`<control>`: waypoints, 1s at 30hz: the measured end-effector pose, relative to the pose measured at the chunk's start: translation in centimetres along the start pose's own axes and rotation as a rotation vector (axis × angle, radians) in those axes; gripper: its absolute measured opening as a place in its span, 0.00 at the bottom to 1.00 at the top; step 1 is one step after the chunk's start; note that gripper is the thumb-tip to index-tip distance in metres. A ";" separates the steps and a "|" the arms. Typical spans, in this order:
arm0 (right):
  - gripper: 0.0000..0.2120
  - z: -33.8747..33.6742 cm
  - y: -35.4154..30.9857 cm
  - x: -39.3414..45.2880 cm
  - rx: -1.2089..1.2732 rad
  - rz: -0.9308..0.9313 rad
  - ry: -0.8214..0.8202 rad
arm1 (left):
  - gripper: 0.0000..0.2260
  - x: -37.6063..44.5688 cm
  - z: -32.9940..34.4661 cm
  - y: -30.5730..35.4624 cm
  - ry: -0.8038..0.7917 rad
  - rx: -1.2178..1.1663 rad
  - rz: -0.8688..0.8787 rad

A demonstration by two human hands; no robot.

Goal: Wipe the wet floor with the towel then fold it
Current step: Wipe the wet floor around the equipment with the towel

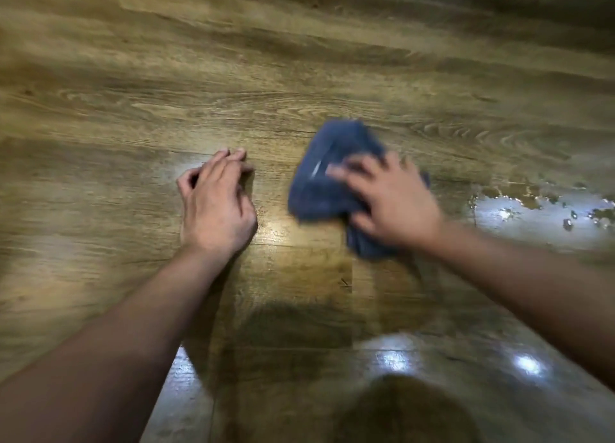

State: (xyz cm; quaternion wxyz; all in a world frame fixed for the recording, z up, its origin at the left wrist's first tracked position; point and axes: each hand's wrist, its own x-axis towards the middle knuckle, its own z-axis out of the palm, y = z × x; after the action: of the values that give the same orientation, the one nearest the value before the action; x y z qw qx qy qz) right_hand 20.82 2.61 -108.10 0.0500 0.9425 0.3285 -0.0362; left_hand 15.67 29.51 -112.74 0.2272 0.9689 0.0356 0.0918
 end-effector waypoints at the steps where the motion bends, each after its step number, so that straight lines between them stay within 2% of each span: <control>1: 0.34 -0.1 2.1 2.0 0.003 0.181 0.018 | 0.20 0.0 0.0 -0.1 0.001 -0.006 -0.009; 4: 0.29 -0.2 4.6 5.9 0.055 0.602 0.044 | 0.20 0.0 -0.4 -0.5 0.009 -0.010 -0.008; 6: 0.28 -0.2 2.2 6.8 0.078 0.736 0.059 | 0.18 0.4 -0.4 -0.5 -0.002 -0.061 -0.005; 7: 0.29 -0.3 0.1 6.6 0.086 0.746 0.061 | 0.16 0.6 -0.4 -0.4 -0.011 -0.178 -0.045; 9: 0.32 -0.5 -5.6 4.8 0.085 0.593 0.069 | 0.12 0.6 -1.4 -0.3 0.016 -0.560 -0.218; 10: 0.34 -0.5 -8.7 3.3 0.082 0.454 0.091 | 0.10 0.4 -2.0 -0.9 0.091 -0.635 -0.282; 11: 0.35 -0.3 -12.1 1.3 0.086 0.304 0.113 | 0.09 0.0 -2.7 -2.1 0.159 -0.547 -0.312; 13: 0.33 0.4 -18.4 -3.6 0.140 -0.031 0.096 | 0.15 -1.3 -4.3 -5.7 0.177 -0.092 -0.383; 14: 0.29 0.7 -20.9 -6.2 0.153 -0.208 0.075 | 0.20 -2.0 -5.2 -7.6 0.119 0.088 -0.455; 16: 0.22 0.9 -22.7 -9.8 0.108 -0.522 0.021 | 0.30 -2.9 -6.2 -10.1 -0.021 0.229 -0.592; 17: 0.22 0.8 -22.3 -10.0 0.106 -0.618 0.000 | 0.33 -3.4 -6.2 -10.7 -0.066 0.293 -0.594; 19: 0.25 0.3 -20.0 -7.5 0.112 -0.658 0.021 | 0.36 -3.7 -5.8 -10.9 -0.068 0.376 -0.557; 20: 0.29 0.1 -18.6 -5.2 0.089 -0.621 0.051 | 0.37 -3.6 -5.7 -10.8 -0.045 0.380 -0.548; 22: 0.36 -0.2 -14.9 0.9 0.018 -0.409 0.052 | 0.37 -3.5 -5.4 -10.7 -0.006 0.378 -0.549; 26: 0.32 -1.7 -8.8 12.3 0.047 0.200 0.024 | 0.37 -3.5 -5.1 -11.1 0.011 0.372 -0.545; 28: 0.29 -2.0 -9.2 14.9 0.080 0.382 0.030 | 0.36 -3.5 -5.2 -10.8 0.008 0.355 -0.540; 30: 0.29 -2.1 -12.0 14.6 0.088 0.440 0.058 | 0.32 -3.5 -5.6 -10.5 0.031 0.306 -0.538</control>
State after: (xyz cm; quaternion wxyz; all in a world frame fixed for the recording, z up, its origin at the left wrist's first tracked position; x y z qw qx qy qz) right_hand 24.83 21.23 -108.35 0.0060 0.9934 0.1144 -0.0116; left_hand 10.82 40.97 -113.08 0.0941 0.9461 0.3078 0.0365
